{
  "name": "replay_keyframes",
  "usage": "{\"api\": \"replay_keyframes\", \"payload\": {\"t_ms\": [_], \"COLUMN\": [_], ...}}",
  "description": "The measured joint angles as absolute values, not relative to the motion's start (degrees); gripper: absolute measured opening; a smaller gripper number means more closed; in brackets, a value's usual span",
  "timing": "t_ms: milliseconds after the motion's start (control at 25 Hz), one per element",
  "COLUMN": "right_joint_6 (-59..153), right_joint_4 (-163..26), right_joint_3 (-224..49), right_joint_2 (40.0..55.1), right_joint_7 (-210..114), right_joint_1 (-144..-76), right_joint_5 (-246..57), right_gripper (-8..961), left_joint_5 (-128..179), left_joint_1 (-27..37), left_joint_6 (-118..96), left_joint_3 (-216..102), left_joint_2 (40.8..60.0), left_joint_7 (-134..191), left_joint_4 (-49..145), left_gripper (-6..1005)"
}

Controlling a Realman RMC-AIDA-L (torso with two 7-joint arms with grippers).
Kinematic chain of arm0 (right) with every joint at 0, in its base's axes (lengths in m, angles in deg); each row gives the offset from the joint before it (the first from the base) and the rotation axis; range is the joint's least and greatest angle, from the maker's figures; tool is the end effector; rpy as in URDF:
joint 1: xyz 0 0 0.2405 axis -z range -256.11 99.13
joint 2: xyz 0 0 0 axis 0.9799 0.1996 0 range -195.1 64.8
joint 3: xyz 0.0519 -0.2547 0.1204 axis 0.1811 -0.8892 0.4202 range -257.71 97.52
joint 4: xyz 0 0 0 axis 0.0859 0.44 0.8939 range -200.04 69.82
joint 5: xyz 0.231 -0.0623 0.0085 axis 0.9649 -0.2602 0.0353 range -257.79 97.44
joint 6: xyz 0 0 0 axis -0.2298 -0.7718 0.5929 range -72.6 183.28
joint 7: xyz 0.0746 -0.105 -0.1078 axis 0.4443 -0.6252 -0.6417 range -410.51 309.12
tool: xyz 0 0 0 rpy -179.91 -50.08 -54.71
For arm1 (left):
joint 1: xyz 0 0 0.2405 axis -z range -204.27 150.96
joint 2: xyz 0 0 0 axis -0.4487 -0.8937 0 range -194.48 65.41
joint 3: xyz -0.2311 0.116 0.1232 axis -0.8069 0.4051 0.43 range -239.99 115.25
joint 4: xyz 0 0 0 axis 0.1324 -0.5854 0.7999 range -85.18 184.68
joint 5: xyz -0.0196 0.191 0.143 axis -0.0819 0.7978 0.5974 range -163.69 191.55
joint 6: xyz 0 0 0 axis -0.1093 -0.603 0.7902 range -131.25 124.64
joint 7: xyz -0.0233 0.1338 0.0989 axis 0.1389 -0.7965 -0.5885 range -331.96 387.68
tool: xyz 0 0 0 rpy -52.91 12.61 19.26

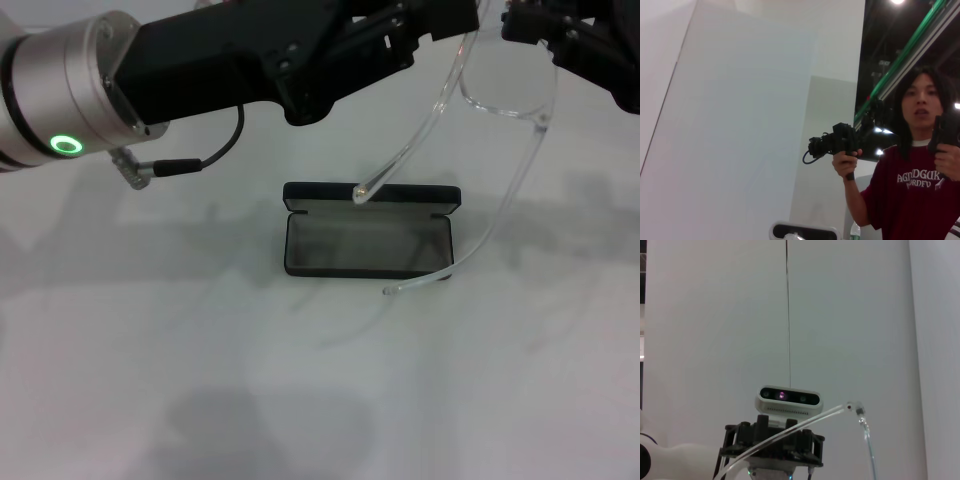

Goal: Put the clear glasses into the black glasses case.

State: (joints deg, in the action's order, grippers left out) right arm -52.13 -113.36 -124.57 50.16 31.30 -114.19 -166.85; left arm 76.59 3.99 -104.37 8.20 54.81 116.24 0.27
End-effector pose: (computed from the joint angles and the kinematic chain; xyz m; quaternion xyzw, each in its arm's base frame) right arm 0.1683 0.3885 0.0609 -0.9002 -0.0009 0.4305 0.0662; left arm -0.1191 0.3537 0.0020 0.8478 0.0620 0.5236 0.0572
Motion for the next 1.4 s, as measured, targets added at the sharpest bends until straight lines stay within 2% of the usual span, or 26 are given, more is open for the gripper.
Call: {"api": "replay_keyframes", "payload": {"t_ms": [1400], "right_joint_6": [-52.38], "right_joint_4": [-110.93], "right_joint_3": [-124.88], "right_joint_2": [50.18], "right_joint_7": [29.50], "right_joint_1": [-113.21], "right_joint_5": [-165.41], "right_gripper": [75], "left_joint_5": [73.11], "left_joint_1": [4.99], "left_joint_6": [-110.56], "left_joint_3": [6.34], "left_joint_2": [55.02], "left_joint_7": [114.70], "left_joint_4": [4.35], "left_gripper": [148]}}
